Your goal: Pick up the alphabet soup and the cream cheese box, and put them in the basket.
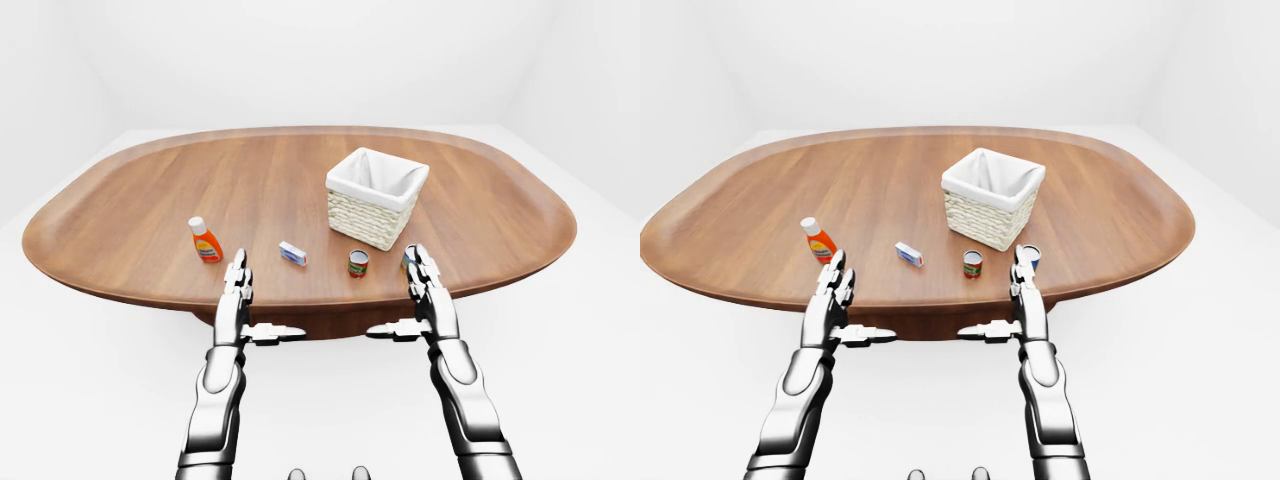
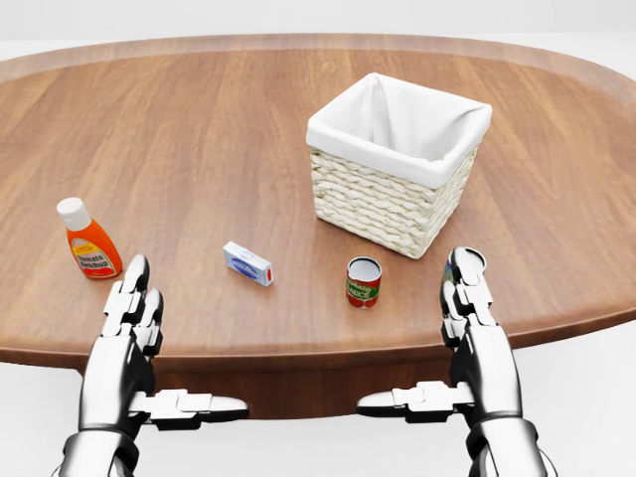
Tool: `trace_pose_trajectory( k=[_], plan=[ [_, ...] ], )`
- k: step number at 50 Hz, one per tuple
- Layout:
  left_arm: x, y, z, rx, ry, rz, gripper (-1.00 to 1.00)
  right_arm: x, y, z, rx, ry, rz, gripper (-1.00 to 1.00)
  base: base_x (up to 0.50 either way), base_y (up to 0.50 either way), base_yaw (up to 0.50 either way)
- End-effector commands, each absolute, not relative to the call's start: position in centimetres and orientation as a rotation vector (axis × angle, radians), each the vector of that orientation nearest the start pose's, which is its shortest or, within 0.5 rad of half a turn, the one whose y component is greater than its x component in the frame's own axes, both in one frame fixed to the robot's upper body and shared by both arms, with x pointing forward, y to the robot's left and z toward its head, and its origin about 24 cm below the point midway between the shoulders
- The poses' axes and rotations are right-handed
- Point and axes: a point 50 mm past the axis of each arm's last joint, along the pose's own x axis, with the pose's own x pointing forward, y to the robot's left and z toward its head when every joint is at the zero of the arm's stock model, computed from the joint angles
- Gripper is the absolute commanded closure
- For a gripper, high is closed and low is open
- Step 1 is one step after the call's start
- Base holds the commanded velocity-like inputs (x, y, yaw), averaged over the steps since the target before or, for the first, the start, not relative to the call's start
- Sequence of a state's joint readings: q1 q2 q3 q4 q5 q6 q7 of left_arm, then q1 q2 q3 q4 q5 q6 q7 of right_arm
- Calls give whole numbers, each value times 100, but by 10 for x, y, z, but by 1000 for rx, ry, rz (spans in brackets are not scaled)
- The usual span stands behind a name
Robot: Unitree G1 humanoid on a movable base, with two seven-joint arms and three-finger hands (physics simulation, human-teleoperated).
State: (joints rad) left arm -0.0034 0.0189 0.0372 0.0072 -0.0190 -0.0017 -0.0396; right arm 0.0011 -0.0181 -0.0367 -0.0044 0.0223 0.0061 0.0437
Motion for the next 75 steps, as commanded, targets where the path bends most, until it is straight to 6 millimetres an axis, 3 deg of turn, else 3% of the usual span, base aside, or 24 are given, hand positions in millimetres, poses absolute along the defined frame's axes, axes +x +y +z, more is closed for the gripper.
trace_pose_trajectory(
  k=[1, 75],
  plan=[
    [254, 160, 40, -1, 1, -3, -100, 253, -159, 42, 4, 3, 7, -100, 0, -16, 0],
    [255, 159, 40, -1, 1, -4, -100, 254, -159, 41, 0, -3, 11, -100, 0, -21, 0]
  ],
)
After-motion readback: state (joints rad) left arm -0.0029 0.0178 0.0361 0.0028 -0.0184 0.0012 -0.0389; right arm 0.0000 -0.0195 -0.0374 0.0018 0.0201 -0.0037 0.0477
